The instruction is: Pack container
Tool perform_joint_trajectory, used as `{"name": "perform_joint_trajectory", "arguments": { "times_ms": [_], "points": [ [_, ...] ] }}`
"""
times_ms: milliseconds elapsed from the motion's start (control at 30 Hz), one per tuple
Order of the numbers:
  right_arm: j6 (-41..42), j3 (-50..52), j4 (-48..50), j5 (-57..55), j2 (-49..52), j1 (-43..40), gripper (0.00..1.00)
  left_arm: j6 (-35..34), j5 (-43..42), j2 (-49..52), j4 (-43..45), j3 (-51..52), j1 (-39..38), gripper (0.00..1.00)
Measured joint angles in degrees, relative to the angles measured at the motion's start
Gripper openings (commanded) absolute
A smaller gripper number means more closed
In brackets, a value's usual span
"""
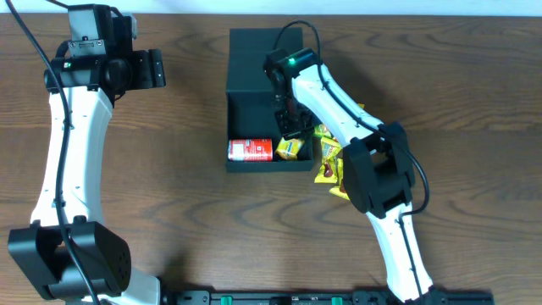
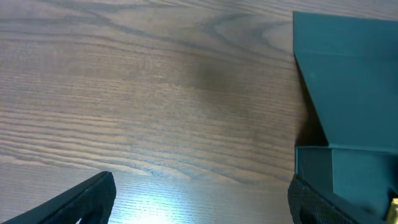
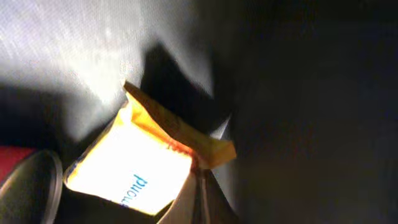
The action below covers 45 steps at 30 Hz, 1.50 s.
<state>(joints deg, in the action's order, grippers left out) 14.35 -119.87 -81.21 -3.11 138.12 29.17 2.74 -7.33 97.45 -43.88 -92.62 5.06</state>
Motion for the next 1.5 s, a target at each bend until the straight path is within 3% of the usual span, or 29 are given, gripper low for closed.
{"name": "perform_joint_trajectory", "arguments": {
  "times_ms": [800,900,1033,1167,1300,1500],
  "points": [
    [-1.8,-3.3,9.6,0.7,-2.4,0.0,0.01,0.0,0.0,0.0,0.0,0.0,0.0,0.9],
    [-2.1,-3.3,10.5,0.8,-2.4,0.0,0.18,0.0,0.0,0.0,0.0,0.0,0.0,0.9],
    [-5.3,-3.1,12.6,2.0,-2.4,0.1,0.31,0.0,0.0,0.0,0.0,0.0,0.0,0.9],
    [-9.4,-2.1,13.2,2.5,-2.4,0.3,0.36,0.0,0.0,0.0,0.0,0.0,0.0,0.9],
    [-14.3,0.6,13.5,3.0,-2.4,0.4,0.35,0.0,0.0,0.0,0.0,0.0,0.0,0.9],
    [-20.2,3.3,14.3,3.4,-2.4,0.4,0.43,0.0,0.0,0.0,0.0,0.0,0.0,0.9]
  ]
}}
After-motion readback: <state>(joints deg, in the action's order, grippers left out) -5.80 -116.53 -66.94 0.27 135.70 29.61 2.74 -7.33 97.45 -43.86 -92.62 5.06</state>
